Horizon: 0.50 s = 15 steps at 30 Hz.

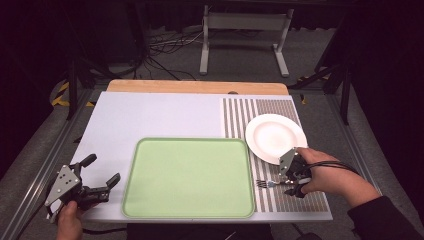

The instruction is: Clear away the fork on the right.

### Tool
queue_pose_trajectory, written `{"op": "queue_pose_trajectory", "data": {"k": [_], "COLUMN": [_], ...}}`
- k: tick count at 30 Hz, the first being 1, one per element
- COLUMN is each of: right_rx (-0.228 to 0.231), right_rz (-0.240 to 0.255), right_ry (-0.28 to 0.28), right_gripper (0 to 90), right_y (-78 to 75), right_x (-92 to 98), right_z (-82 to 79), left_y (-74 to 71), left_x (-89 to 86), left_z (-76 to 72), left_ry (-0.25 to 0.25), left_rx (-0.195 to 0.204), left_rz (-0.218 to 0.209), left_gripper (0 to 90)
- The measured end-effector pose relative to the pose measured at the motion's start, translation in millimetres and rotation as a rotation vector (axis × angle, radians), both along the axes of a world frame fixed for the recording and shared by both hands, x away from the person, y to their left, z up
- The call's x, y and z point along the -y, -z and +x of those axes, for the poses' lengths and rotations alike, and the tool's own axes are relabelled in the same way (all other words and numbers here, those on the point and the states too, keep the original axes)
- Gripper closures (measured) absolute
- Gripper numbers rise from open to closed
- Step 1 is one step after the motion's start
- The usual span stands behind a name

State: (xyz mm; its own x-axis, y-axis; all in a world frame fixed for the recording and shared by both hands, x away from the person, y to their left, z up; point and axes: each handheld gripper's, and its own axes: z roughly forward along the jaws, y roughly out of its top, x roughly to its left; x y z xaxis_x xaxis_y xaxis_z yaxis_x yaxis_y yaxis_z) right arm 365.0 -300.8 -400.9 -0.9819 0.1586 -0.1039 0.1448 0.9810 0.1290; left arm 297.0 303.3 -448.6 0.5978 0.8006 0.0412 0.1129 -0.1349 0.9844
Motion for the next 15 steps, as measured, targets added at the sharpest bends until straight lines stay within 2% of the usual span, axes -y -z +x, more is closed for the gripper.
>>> {"op": "queue_pose_trajectory", "data": {"k": [7, 8, 15], "right_rx": [-0.009, 0.002, -0.001], "right_rz": [-0.026, -0.028, -0.047], "right_ry": [0.011, -0.002, -0.004], "right_gripper": [25.5, 30.5, 40.7], "right_y": [3.0, 3.8, 4.4], "right_x": [0.1, -0.2, 1.1], "right_z": [1.2, 2.7, 5.8], "left_y": [0.0, 0.1, 0.2], "left_x": [0.4, 0.3, 0.9], "left_z": [-0.1, 0.0, 0.1], "left_ry": [0.001, -0.001, 0.002], "left_rx": [0.000, 0.000, 0.002], "left_rz": [0.000, -0.001, 0.001], "left_gripper": [0.7, 0.7, 0.7]}}
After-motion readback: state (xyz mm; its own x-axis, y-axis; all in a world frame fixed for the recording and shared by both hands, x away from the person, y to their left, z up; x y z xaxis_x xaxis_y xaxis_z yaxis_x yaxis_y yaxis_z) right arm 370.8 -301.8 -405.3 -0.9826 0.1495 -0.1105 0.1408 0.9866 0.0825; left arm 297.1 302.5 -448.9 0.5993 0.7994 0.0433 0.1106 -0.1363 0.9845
